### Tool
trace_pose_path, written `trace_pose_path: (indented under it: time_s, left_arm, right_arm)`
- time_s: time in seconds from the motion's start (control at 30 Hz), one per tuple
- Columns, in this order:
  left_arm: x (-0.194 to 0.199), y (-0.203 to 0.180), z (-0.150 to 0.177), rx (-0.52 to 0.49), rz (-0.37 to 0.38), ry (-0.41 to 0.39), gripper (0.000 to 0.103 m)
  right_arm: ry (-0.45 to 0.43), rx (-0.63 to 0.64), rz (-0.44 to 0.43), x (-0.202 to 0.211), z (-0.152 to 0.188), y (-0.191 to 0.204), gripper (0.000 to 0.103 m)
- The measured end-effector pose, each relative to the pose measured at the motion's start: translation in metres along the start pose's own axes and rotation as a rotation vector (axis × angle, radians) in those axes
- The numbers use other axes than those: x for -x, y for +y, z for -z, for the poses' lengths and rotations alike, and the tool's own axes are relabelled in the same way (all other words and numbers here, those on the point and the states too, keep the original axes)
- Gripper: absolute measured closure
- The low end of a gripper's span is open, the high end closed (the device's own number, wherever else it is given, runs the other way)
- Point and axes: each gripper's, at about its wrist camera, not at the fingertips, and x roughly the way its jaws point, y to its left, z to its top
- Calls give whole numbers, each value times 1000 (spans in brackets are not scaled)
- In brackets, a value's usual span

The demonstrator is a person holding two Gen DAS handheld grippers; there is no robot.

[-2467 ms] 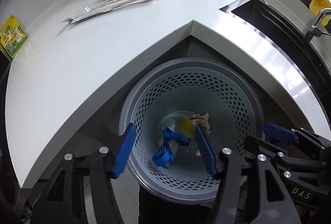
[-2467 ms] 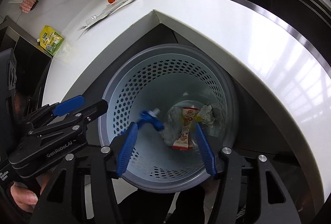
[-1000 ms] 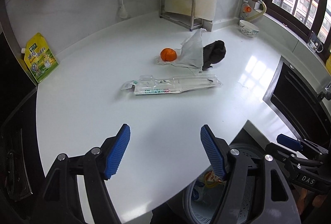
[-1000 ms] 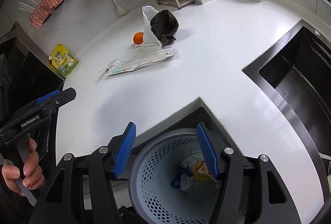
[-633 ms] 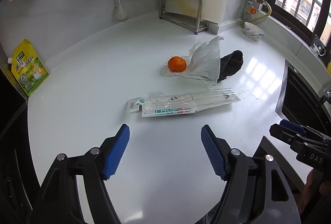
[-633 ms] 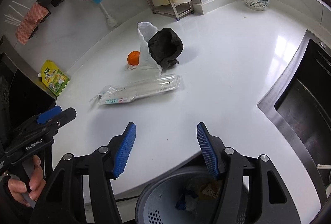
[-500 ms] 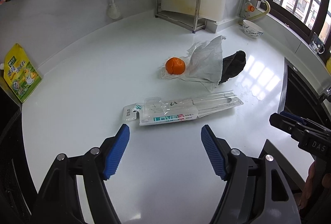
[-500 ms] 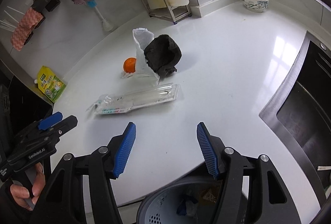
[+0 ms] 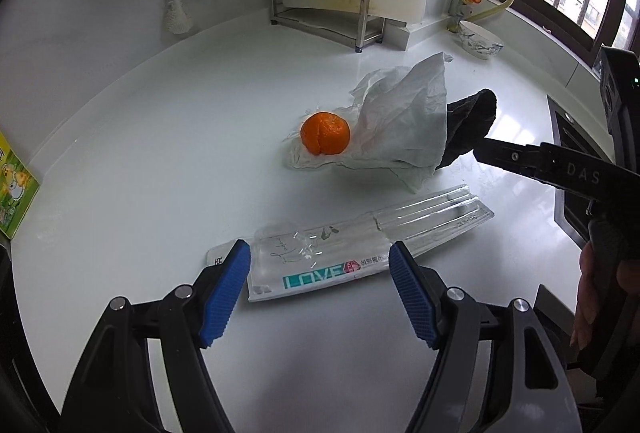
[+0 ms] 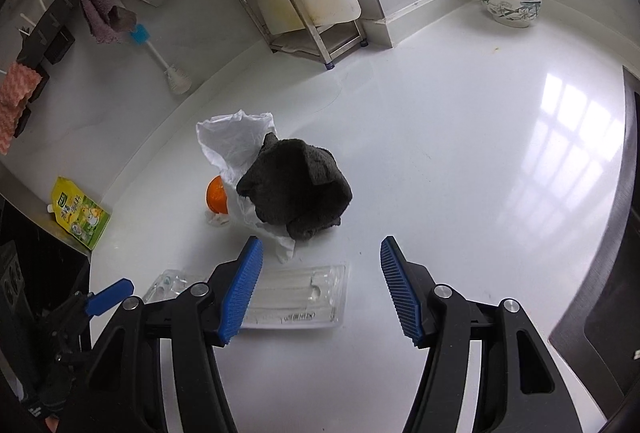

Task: Collect trash
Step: 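Grasp the dark grey cloth with the right tool while the left tool grasps the LOVE package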

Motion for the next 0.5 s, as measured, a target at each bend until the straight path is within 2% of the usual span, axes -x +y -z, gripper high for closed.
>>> trace_pose_path:
  time_s: [0.07,0.13,0.23,0.4,0.47,0.5]
  left_arm:
    - [-3,2,0,0,5,3,33]
    - [-6,5,0,0,5,7,33]
    - [-8,9,-1,10,10,13,33]
    - [-12,13,-2,11,9,15,33]
    - [-14,13,-2,9,11,15,33]
    - [-15,13,-3,7,15,16,33]
  right_arm:
    - [-8,-16,-27,-3,-5,0,44]
    - [-23,-26,-51,-4,-11,1,39]
    - [-32,-35,-43,-10,-18,3,39]
    - [18,-52,-12,-36,-25,2,39]
    - [27,-52,-18,-43,-25,3,40]
    - [30,-52,-28,-45,-25,3,48]
